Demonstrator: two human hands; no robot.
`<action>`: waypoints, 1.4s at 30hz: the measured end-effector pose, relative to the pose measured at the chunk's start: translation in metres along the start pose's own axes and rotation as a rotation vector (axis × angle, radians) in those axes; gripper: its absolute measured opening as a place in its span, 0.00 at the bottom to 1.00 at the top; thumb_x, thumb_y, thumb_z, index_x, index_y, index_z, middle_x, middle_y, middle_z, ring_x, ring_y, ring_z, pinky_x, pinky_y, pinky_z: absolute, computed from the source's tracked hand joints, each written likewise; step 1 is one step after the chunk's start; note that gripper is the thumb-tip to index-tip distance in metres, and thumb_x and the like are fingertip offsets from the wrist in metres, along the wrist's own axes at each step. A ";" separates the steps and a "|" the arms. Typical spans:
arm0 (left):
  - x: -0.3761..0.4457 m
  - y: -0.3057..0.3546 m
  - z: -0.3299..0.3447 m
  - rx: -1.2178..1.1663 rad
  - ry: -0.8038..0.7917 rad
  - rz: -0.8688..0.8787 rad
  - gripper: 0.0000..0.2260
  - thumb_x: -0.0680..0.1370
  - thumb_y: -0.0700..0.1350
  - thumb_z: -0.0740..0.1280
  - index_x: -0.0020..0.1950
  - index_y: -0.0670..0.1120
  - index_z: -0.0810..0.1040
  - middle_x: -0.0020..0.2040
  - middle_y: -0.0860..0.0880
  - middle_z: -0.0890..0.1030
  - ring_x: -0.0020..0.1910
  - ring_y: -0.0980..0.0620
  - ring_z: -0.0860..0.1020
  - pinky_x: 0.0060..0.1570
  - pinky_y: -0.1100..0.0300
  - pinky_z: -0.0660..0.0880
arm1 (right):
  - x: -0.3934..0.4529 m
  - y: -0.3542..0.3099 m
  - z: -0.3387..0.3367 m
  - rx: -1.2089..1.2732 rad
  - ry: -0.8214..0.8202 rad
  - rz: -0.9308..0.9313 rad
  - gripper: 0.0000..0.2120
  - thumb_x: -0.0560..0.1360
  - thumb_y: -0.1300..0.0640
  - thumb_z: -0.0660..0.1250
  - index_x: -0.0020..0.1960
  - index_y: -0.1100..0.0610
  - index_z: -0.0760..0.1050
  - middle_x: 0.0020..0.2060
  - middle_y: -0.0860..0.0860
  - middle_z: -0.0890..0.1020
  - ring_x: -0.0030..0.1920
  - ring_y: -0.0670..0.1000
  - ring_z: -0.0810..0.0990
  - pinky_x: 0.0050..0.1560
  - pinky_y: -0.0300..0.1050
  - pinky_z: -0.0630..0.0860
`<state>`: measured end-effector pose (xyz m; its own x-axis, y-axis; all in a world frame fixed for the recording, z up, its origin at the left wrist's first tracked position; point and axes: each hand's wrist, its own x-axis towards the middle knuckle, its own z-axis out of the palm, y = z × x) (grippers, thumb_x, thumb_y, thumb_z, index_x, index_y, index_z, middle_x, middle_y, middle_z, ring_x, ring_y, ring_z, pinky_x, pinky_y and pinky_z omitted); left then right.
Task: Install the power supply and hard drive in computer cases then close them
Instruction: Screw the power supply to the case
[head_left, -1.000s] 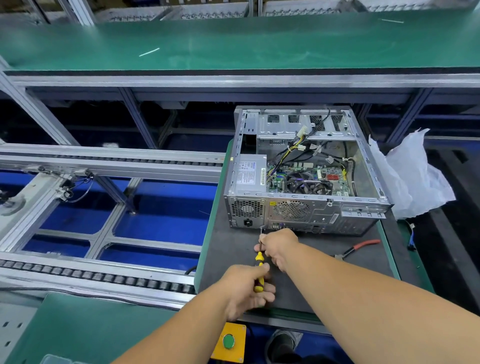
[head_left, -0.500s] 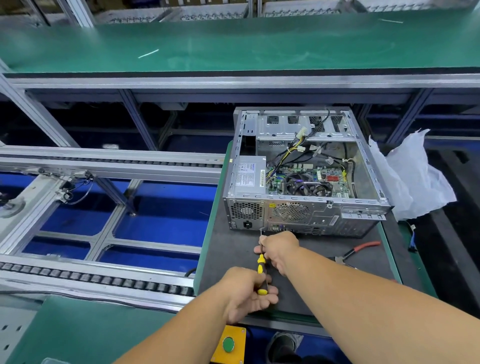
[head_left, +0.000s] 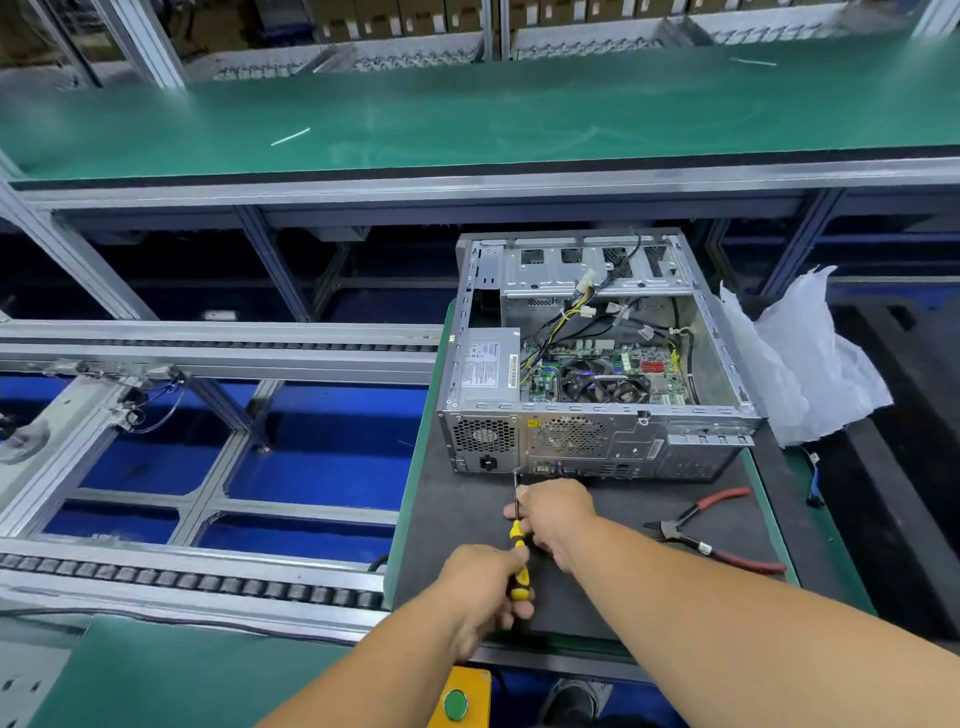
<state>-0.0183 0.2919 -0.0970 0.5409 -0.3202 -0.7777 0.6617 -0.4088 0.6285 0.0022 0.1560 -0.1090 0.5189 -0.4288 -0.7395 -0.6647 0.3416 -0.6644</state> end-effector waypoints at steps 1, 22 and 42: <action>0.000 0.000 -0.002 -0.015 -0.016 -0.019 0.07 0.84 0.44 0.63 0.50 0.41 0.76 0.38 0.42 0.81 0.29 0.49 0.78 0.25 0.61 0.67 | -0.003 0.001 -0.002 0.050 -0.009 0.006 0.08 0.82 0.62 0.62 0.48 0.61 0.79 0.36 0.55 0.85 0.22 0.48 0.68 0.23 0.36 0.62; -0.030 0.004 0.038 0.845 0.127 0.499 0.08 0.80 0.52 0.66 0.45 0.51 0.69 0.39 0.52 0.77 0.36 0.51 0.73 0.40 0.55 0.71 | -0.041 0.037 -0.151 0.053 0.226 -0.320 0.08 0.80 0.67 0.63 0.51 0.58 0.79 0.37 0.54 0.85 0.27 0.47 0.76 0.28 0.40 0.72; 0.018 0.131 0.360 0.390 -0.459 0.368 0.07 0.84 0.33 0.55 0.58 0.43 0.68 0.43 0.40 0.78 0.36 0.45 0.77 0.34 0.57 0.72 | 0.007 0.036 -0.448 -0.049 0.672 -0.334 0.08 0.74 0.61 0.69 0.43 0.47 0.80 0.39 0.46 0.84 0.39 0.49 0.81 0.40 0.41 0.76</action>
<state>-0.1087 -0.0748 -0.0320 0.3632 -0.7897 -0.4945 0.1968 -0.4537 0.8691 -0.2584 -0.2093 -0.0899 0.2675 -0.9266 -0.2644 -0.5609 0.0733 -0.8246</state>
